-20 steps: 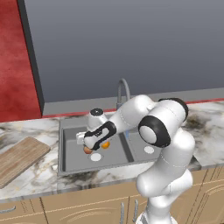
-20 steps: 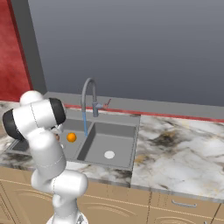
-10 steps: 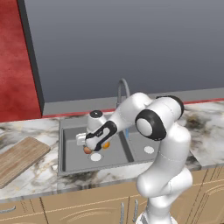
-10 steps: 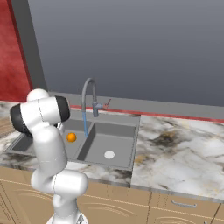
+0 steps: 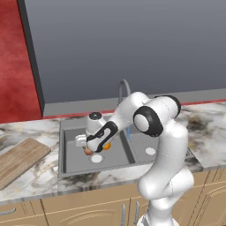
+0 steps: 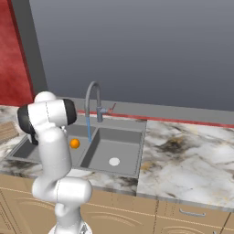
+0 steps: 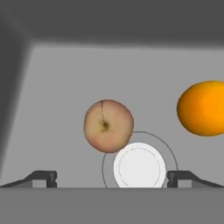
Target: Pick the peach, orange from the sink and place them on the cutting board to airdry. Then turn off the sink faucet.
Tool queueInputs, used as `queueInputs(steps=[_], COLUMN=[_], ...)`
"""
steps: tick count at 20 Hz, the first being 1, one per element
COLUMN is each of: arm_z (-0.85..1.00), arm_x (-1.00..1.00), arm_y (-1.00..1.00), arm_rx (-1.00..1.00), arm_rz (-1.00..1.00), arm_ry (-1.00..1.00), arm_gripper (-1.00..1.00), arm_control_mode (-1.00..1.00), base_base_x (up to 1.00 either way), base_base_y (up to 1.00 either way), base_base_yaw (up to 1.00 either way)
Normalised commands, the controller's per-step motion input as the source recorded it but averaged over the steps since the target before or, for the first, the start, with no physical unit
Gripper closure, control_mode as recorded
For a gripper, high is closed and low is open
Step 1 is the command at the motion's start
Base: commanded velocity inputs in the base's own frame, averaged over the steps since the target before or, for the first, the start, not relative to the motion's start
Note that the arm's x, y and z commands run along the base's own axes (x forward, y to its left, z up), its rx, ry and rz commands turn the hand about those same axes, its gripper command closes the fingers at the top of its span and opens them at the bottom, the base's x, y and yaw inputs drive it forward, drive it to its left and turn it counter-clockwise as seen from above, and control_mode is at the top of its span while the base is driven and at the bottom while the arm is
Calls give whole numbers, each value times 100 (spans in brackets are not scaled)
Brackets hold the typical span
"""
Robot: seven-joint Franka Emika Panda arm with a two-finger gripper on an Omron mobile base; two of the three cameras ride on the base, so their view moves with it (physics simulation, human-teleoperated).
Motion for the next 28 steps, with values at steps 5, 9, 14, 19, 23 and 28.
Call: queueInputs(steps=[5,9,14,19,23,28], arm_z=[-14,-17,-19,-18,-17,-18], arm_x=[19,18,15,16,8,10], arm_y=[4,4,1,0,0,2], arm_rx=[0,0,0,0,0,0], arm_rz=[-3,-3,-3,-3,-3,-3], arm_ry=[1,1,1,2,3,3], arm_gripper=[-100,-100,-100,-100,-100,-100], arm_control_mode=[-100,-100,-100,-100,-100,-100], base_base_x=[0,0,0,0,0,0], base_base_y=[0,0,0,0,0,0], base_base_yaw=[0,0,0,0,0,0])
